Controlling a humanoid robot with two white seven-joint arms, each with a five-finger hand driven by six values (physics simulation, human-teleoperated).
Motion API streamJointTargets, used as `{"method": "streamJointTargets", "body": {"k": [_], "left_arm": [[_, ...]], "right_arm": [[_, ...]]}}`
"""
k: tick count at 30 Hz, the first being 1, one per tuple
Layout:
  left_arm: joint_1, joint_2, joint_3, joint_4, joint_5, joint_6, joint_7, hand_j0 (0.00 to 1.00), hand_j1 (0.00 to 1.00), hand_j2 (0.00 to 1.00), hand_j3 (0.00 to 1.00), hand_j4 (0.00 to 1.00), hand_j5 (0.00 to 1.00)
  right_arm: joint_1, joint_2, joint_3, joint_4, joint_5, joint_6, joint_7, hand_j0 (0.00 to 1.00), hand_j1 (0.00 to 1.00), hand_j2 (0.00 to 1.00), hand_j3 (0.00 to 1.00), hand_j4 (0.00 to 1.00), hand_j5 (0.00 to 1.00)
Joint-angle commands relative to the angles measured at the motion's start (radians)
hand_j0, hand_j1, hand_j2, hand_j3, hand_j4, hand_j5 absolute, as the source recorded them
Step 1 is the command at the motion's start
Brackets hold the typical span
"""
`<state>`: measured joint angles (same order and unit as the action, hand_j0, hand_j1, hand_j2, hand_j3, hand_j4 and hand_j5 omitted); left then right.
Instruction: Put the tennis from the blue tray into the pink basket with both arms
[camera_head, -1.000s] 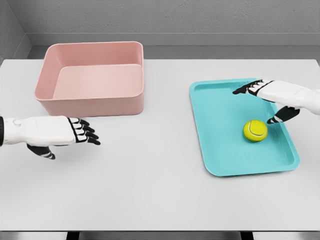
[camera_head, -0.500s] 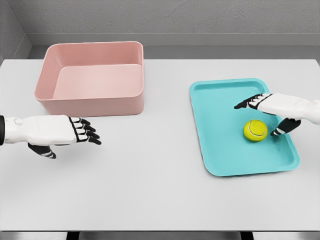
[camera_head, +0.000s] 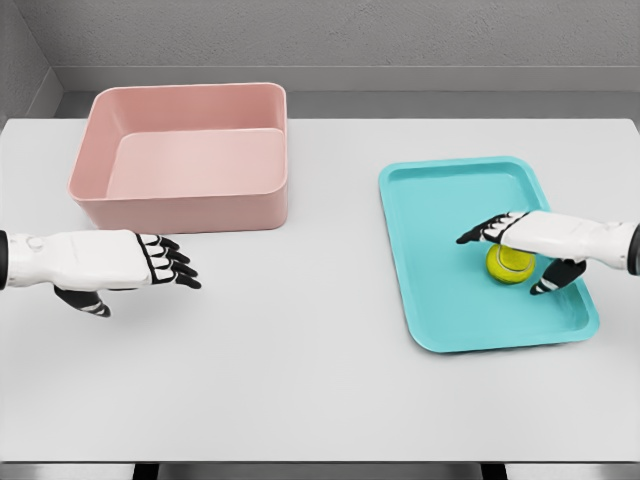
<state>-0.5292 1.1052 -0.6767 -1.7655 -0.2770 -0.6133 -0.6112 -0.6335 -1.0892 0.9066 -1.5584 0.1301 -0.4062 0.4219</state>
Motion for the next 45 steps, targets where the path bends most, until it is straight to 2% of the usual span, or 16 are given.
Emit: {"method": "streamJointTargets", "body": {"k": [1,16,22,29,40,45], "left_arm": [[0.000,0.002,0.000,0.000,0.004,0.002,0.000,1.00,1.00,1.00,1.00,1.00,1.00],[0.000,0.002,0.002,0.000,0.004,0.002,0.000,1.00,1.00,1.00,1.00,1.00,1.00],[-0.003,0.002,0.000,0.000,0.004,0.002,0.000,1.00,1.00,1.00,1.00,1.00,1.00],[-0.005,0.001,0.000,0.000,0.004,0.002,0.000,1.00,1.00,1.00,1.00,1.00,1.00],[-0.005,0.001,0.000,0.000,0.004,0.002,0.000,1.00,1.00,1.00,1.00,1.00,1.00],[-0.005,0.001,0.000,0.000,0.004,0.002,0.000,1.00,1.00,1.00,1.00,1.00,1.00]], "right_arm": [[0.000,0.000,0.008,0.003,-0.004,0.001,-0.002,1.00,1.00,1.00,1.00,1.00,1.00],[-0.002,0.043,0.011,0.077,-0.001,0.003,0.000,0.96,0.96,0.96,0.96,0.96,0.96],[-0.002,0.043,0.017,0.077,0.000,0.003,0.003,0.86,0.86,0.86,0.86,0.86,0.86],[-0.002,0.045,0.020,0.084,0.002,0.003,0.003,0.79,0.79,0.79,0.79,0.79,0.79],[0.000,0.045,0.020,0.113,0.023,0.001,0.003,0.56,0.56,0.56,0.56,0.56,0.56],[-0.002,0.045,0.018,0.110,0.023,0.000,0.003,0.54,0.54,0.54,0.54,0.54,0.54]]}}
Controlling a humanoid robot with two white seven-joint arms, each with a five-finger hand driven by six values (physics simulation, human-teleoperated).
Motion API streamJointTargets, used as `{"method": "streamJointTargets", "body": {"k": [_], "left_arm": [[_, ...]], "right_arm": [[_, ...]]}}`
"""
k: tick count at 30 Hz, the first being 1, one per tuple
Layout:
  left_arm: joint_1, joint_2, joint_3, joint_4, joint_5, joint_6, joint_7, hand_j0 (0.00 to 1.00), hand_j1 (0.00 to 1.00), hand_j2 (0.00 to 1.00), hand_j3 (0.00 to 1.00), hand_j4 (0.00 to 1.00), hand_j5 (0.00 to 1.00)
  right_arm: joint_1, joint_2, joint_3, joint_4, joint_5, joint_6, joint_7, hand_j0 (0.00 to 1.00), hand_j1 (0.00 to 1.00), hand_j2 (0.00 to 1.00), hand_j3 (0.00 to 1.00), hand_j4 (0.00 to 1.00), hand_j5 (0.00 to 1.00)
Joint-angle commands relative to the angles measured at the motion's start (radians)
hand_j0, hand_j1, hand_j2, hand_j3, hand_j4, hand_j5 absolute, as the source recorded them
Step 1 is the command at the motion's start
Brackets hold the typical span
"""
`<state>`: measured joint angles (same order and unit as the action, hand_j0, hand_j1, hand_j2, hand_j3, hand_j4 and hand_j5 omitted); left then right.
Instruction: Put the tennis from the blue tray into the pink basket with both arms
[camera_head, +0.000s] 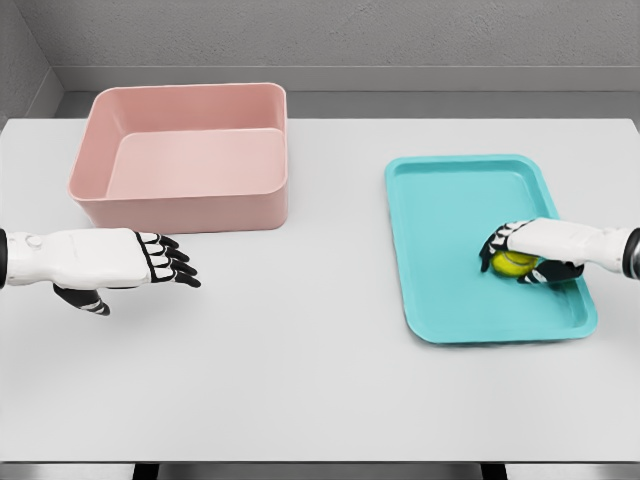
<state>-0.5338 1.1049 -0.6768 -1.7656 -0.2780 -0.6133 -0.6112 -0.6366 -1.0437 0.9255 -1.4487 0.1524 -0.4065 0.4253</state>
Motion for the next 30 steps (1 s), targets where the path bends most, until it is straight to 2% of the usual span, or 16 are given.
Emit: {"method": "streamJointTargets", "body": {"k": [1,10,30], "left_arm": [[0.000,0.001,0.000,0.000,0.005,0.002,0.000,1.00,1.00,1.00,1.00,1.00,1.00],[0.000,0.000,0.000,0.000,0.005,0.002,0.000,1.00,1.00,1.00,1.00,1.00,1.00],[-0.014,-0.004,0.000,0.000,0.005,0.002,0.000,1.00,1.00,1.00,1.00,1.00,1.00]], "right_arm": [[0.000,-0.001,-0.002,-0.002,0.001,-0.002,0.000,0.54,0.54,0.54,0.54,0.54,0.54],[-0.038,-0.004,-0.016,-0.016,-0.001,-0.041,0.000,0.53,0.53,0.53,0.53,0.53,0.53],[-0.090,-0.002,-0.031,-0.153,-0.001,-0.043,0.030,0.53,0.53,0.53,0.53,0.53,0.53]]}}
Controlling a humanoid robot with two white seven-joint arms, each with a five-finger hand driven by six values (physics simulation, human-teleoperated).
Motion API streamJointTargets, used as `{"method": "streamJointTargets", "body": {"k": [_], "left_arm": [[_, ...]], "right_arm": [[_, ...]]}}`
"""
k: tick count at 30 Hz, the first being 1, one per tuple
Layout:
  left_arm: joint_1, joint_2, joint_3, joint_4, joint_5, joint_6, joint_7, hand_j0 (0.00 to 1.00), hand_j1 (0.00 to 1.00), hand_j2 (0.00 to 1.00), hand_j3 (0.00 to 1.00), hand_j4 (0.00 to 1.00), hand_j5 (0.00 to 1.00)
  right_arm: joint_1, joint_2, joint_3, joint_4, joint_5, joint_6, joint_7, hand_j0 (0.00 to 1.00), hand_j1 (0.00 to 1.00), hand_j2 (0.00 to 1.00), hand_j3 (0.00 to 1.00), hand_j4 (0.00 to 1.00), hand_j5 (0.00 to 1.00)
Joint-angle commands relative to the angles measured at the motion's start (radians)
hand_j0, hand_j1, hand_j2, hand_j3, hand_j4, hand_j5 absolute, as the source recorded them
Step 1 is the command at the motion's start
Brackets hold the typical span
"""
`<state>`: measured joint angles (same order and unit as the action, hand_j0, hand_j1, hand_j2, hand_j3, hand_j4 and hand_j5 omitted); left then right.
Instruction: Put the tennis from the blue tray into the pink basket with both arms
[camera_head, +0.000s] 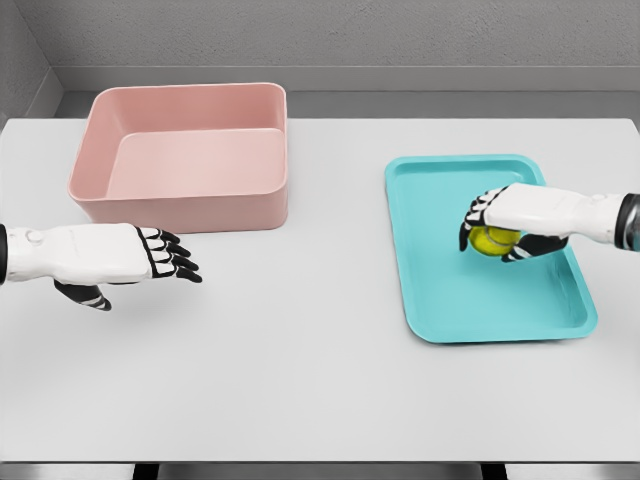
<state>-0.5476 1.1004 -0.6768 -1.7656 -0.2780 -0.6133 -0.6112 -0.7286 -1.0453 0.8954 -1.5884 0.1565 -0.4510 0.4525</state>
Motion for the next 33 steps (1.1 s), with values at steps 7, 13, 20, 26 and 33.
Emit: {"method": "streamJointTargets", "body": {"k": [7,13,20,26,33], "left_arm": [[0.000,0.001,0.000,0.000,0.005,0.002,0.000,1.00,1.00,1.00,1.00,1.00,1.00],[0.002,0.003,0.000,0.000,0.005,0.002,0.000,1.00,1.00,1.00,1.00,1.00,1.00],[0.003,0.003,0.000,0.000,0.005,0.002,0.000,1.00,1.00,1.00,1.00,1.00,1.00],[0.005,0.006,0.000,0.000,0.005,0.002,0.000,1.00,1.00,1.00,1.00,1.00,1.00],[0.006,0.006,0.000,0.000,0.003,0.002,0.000,1.00,1.00,1.00,1.00,1.00,1.00]], "right_arm": [[-0.020,0.030,-0.001,-0.033,-0.006,-0.021,0.014,0.53,0.53,0.53,0.53,0.53,0.53],[-0.035,0.090,-0.001,-0.039,-0.005,-0.035,0.023,0.53,0.53,0.53,0.53,0.53,0.53],[-0.043,0.159,-0.001,-0.041,-0.006,-0.051,0.035,0.53,0.53,0.53,0.53,0.53,0.53],[-0.052,0.229,0.002,-0.042,-0.005,-0.052,0.045,0.53,0.53,0.53,0.53,0.53,0.53],[-0.055,0.286,0.010,-0.039,-0.006,-0.046,0.052,0.53,0.53,0.53,0.53,0.53,0.53]]}}
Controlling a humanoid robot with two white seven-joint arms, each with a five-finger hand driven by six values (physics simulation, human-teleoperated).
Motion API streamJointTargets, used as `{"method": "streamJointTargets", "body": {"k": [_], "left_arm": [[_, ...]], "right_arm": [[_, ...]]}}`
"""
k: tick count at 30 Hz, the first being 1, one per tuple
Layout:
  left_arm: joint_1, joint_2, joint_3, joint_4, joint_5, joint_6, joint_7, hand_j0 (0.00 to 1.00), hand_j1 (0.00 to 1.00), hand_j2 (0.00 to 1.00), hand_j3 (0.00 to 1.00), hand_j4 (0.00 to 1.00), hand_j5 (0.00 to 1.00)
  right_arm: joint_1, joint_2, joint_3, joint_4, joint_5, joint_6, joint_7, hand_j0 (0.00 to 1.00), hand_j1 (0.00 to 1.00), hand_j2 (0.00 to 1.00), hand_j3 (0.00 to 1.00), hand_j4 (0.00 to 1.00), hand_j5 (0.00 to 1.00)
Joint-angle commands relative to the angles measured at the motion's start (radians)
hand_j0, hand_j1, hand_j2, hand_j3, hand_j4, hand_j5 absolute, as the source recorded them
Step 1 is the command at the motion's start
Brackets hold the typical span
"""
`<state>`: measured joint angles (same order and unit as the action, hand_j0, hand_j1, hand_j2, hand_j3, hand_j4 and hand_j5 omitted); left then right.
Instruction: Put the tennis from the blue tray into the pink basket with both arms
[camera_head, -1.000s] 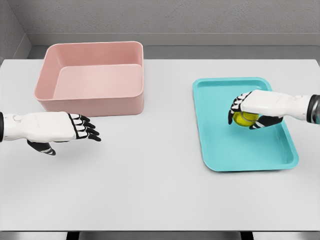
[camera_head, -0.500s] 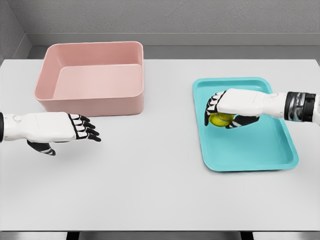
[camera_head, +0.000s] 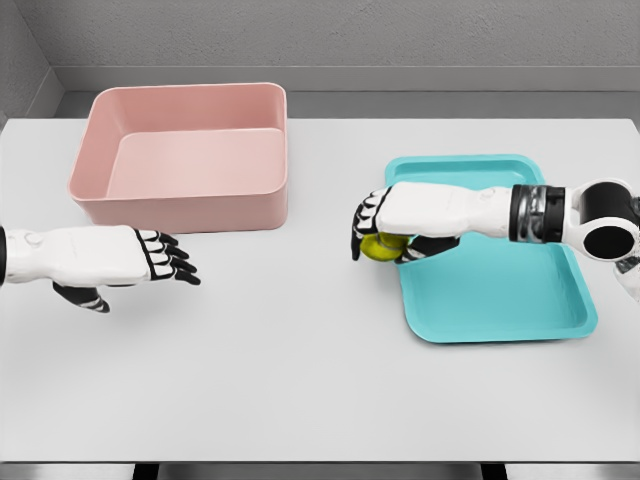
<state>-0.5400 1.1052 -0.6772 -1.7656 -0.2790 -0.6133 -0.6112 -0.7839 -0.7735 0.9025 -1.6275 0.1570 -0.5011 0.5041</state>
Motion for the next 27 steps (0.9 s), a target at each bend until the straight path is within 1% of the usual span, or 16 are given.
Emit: {"method": "streamJointTargets", "body": {"k": [1,5,8,14,15,16,19,21,23,25,27], "left_arm": [[0.000,0.001,0.001,0.000,0.004,0.002,0.000,1.00,1.00,1.00,1.00,1.00,1.00],[0.005,0.002,-0.001,0.000,0.003,0.002,0.000,1.00,1.00,1.00,1.00,1.00,1.00],[0.005,0.002,-0.001,0.000,0.003,0.002,0.000,1.00,1.00,1.00,1.00,1.00,1.00],[0.008,0.002,-0.001,0.000,0.003,0.002,0.000,1.00,1.00,1.00,1.00,1.00,1.00],[0.008,0.004,-0.001,0.000,0.003,0.002,0.000,1.00,1.00,1.00,1.00,1.00,1.00],[0.018,0.004,-0.001,0.000,0.003,0.002,0.000,1.00,1.00,1.00,1.00,1.00,1.00],[0.025,0.004,-0.001,0.000,0.003,0.002,0.000,1.00,1.00,1.00,1.00,1.00,1.00],[0.028,0.004,-0.001,0.000,0.003,0.002,0.000,1.00,1.00,1.00,1.00,1.00,1.00],[0.028,0.005,0.001,0.000,0.003,0.002,0.000,1.00,1.00,1.00,1.00,1.00,1.00],[0.028,0.007,0.001,0.000,0.003,0.002,0.000,1.00,1.00,1.00,1.00,1.00,1.00],[0.026,0.015,0.004,0.000,0.001,0.002,0.000,1.00,1.00,1.00,1.00,1.00,1.00]], "right_arm": [[0.000,0.025,0.004,0.001,-0.007,0.004,-0.001,0.53,0.53,0.53,0.53,0.53,0.53],[0.000,0.063,0.021,0.011,-0.005,0.010,0.001,0.53,0.53,0.53,0.53,0.53,0.53],[0.000,0.091,0.039,0.037,-0.005,0.013,0.001,0.53,0.53,0.53,0.53,0.53,0.53],[0.000,0.142,0.073,0.058,-0.004,0.026,0.001,0.53,0.53,0.53,0.53,0.53,0.53],[0.000,0.158,0.082,0.067,-0.004,0.026,0.002,0.54,0.54,0.54,0.54,0.54,0.54],[0.000,0.161,0.085,0.075,-0.001,0.027,0.002,0.54,0.54,0.54,0.54,0.54,0.54],[0.000,0.192,0.105,0.097,0.001,0.029,0.002,0.54,0.54,0.54,0.54,0.54,0.54],[-0.002,0.211,0.118,0.133,0.004,0.026,0.001,0.54,0.54,0.54,0.54,0.54,0.54],[-0.002,0.226,0.127,0.153,0.004,0.024,0.001,0.54,0.54,0.54,0.54,0.54,0.54],[-0.012,0.253,0.151,0.193,0.004,0.023,0.001,0.54,0.54,0.54,0.54,0.54,0.54],[-0.017,0.273,0.168,0.213,0.004,0.024,0.001,0.54,0.54,0.54,0.54,0.54,0.54]]}}
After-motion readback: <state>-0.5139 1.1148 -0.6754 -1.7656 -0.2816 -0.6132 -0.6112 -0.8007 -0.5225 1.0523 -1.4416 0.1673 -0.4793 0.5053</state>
